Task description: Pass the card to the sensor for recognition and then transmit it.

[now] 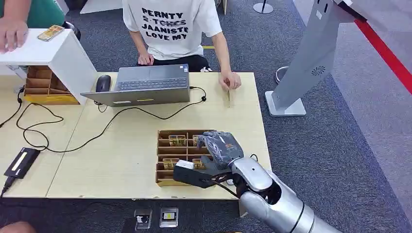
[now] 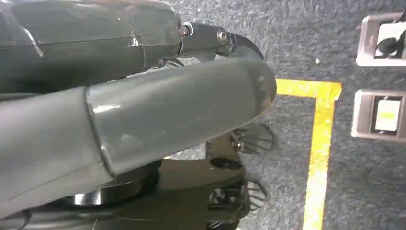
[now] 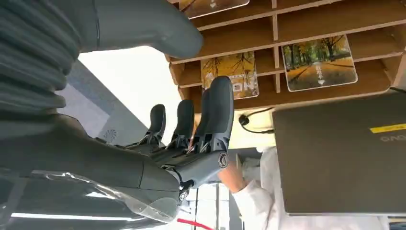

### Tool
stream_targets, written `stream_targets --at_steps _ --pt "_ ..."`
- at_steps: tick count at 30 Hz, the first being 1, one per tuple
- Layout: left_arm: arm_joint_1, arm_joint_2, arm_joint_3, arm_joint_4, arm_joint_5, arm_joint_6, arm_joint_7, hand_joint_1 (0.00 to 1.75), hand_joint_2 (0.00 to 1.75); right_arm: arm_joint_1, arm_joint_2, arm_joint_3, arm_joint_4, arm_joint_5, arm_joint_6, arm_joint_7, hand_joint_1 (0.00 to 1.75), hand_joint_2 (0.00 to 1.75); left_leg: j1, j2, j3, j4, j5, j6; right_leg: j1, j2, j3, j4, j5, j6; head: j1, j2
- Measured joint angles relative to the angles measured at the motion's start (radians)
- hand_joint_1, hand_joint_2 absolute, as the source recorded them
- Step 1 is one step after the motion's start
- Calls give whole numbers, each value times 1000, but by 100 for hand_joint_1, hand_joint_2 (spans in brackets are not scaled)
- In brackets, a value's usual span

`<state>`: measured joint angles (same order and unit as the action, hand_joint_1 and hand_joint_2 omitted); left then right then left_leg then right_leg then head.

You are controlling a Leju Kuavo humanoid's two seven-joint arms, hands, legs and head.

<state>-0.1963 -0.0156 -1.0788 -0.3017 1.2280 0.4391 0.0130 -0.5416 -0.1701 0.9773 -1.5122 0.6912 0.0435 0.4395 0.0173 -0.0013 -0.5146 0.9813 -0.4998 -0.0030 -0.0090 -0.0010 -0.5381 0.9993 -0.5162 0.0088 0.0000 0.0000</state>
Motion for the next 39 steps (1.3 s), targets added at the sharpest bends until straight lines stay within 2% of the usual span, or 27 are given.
stream_targets --at_steps 14,22,23,30,31,32,39 --pt "-1 4 0 4 -17 -6 20 0 0 1 13 0 57 -12 -1 -3 101 175 0 0 0 0 0 0 0 0 0 0 0 0 0 0" --pt "-1 5 0 6 -26 -8 25 0 0 1 18 0 82 -12 -1 -3 98 175 0 0 0 0 0 0 0 0 0 0 0 0 0 0" --pt "-1 5 0 6 -27 -8 25 0 0 2 20 0 86 -12 -1 -3 93 175 0 0 0 0 0 0 0 0 0 0 0 0 0 0" --pt "-1 -3 0 8 -34 24 15 0 0 9 21 0 105 -15 -1 -3 98 175 0 0 0 0 0 0 0 0 0 0 0 0 0 0" --pt "-1 -6 0 8 -34 24 12 0 0 10 21 0 108 -15 -1 -3 91 175 0 0 0 0 0 0 0 0 0 0 0 0 0 0" --pt "-1 -7 0 8 -35 24 10 0 0 10 21 0 111 -15 -1 -3 94 175 0 0 0 0 0 0 0 0 0 0 0 0 0 0" --pt "-1 -8 0 9 -37 24 10 0 0 14 21 0 123 -15 -1 -4 87 175 0 0 0 0 0 0 0 0 0 0 0 0 0 0"
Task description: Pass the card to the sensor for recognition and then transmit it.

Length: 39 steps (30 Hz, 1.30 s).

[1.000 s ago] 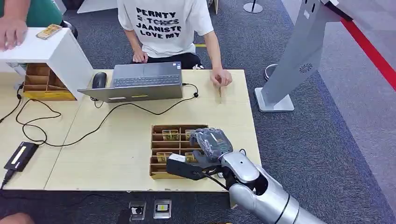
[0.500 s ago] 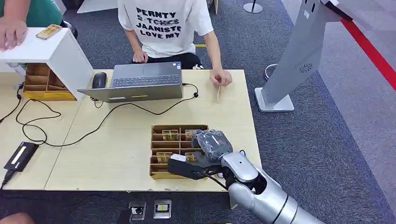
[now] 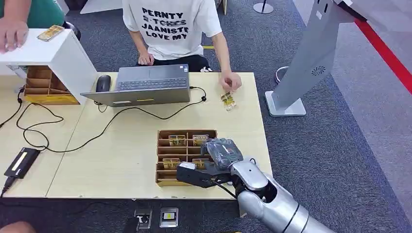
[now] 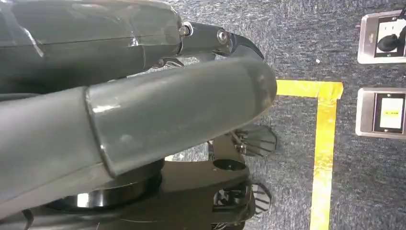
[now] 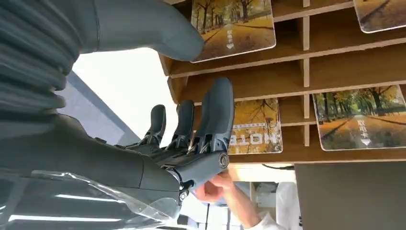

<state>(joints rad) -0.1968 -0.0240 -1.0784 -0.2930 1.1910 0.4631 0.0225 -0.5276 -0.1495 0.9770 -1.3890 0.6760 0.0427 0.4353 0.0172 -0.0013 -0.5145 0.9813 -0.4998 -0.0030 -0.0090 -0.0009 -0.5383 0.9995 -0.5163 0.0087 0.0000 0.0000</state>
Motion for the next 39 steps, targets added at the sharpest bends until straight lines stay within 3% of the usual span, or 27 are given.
stream_targets --at_steps 7,14,29,39 --pt "0 0 0 1 -7 0 0 0 0 5 0 0 7 -3 0 0 86 175 0 0 0 0 0 0 0 0 0 0 0 0 0 0" --pt "0 5 0 2 -12 -39 19 0 0 5 3 -2 8 3 3 1 94 175 0 0 0 0 0 0 0 0 0 0 0 0 0 0" --pt "0 10 0 3 -30 -39 33 0 0 4 2 -8 8 24 25 17 80 175 0 0 0 0 0 0 0 0 0 0 0 0 0 0" --pt "0 10 2 3 -45 -39 34 0 0 3 -2 -8 8 60 45 34 86 175 0 0 0 0 0 0 0 0 0 0 0 0 0 0"
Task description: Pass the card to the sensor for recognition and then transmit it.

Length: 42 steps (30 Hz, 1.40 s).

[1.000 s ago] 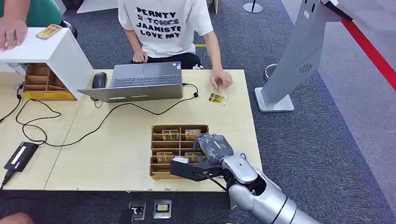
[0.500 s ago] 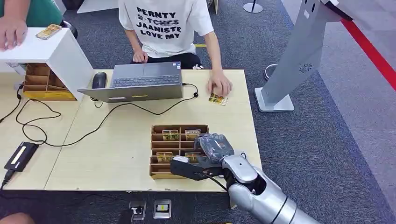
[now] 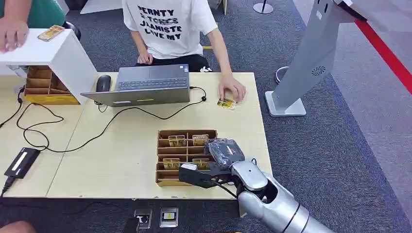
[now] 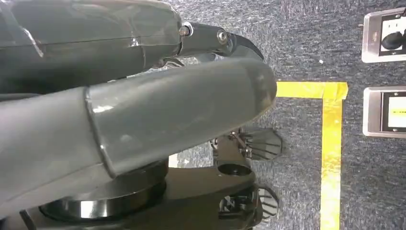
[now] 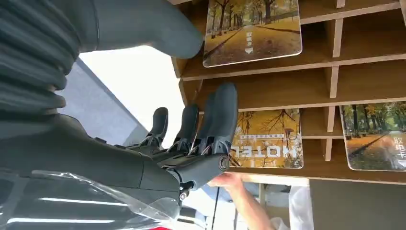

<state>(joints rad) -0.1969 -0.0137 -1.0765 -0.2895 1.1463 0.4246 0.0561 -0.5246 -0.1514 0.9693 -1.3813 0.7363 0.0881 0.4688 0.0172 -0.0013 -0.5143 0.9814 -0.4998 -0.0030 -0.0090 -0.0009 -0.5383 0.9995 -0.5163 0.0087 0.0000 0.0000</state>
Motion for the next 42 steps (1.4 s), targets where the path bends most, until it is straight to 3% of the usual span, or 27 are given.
stream_targets --at_steps 6,30,42 --pt "0 0 5 0 -5 0 0 0 0 -3 0 0 0 11 8 1 93 175 0 0 0 0 0 0 0 0 0 0 0 0 0 0" --pt "0 3 38 0 -4 11 -1 0 0 -6 0 5 -2 -1 17 -1 77 175 0 1 0 0 0 0 0 0 0 0 0 0 0 0" --pt "5 3 48 0 -7 8 -3 0 0 8 16 23 -32 -3 31 13 86 175 0 0 0 0 0 0 0 0 0 0 0 0 0 0"
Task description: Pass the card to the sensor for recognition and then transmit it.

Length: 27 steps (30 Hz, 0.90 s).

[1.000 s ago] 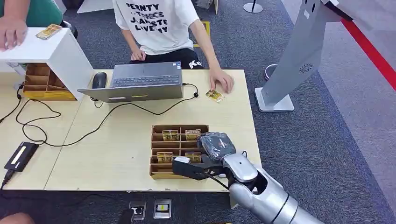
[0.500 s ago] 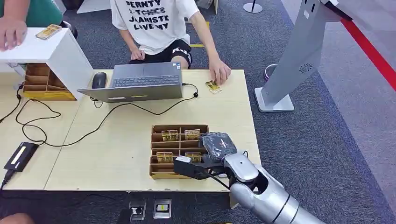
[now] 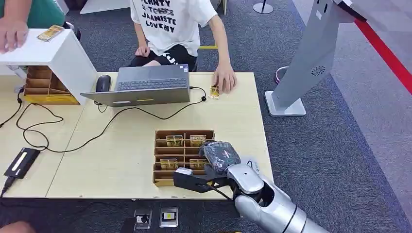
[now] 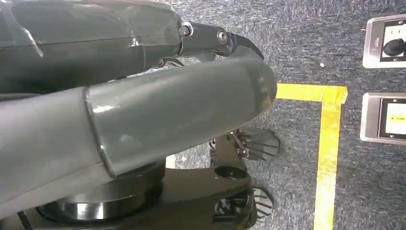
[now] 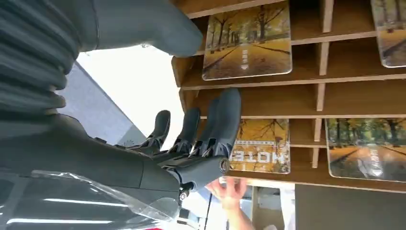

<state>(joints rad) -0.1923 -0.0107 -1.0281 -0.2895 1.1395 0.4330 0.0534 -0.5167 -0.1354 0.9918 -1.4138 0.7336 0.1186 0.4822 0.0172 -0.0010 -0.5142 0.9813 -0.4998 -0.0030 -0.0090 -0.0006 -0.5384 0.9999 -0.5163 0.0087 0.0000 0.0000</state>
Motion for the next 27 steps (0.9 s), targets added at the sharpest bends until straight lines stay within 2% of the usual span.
stream_targets --at_steps 8,27 --pt "0 0 0 0 -2 -5 0 0 0 2 5 13 -16 0 0 1 91 175 0 0 0 0 0 0 0 0 0 0 0 0 0 0" --pt "2 -3 2 0 0 -6 0 0 0 1 20 13 -27 0 -1 1 89 175 0 0 0 0 0 0 0 0 0 0 0 0 0 0"
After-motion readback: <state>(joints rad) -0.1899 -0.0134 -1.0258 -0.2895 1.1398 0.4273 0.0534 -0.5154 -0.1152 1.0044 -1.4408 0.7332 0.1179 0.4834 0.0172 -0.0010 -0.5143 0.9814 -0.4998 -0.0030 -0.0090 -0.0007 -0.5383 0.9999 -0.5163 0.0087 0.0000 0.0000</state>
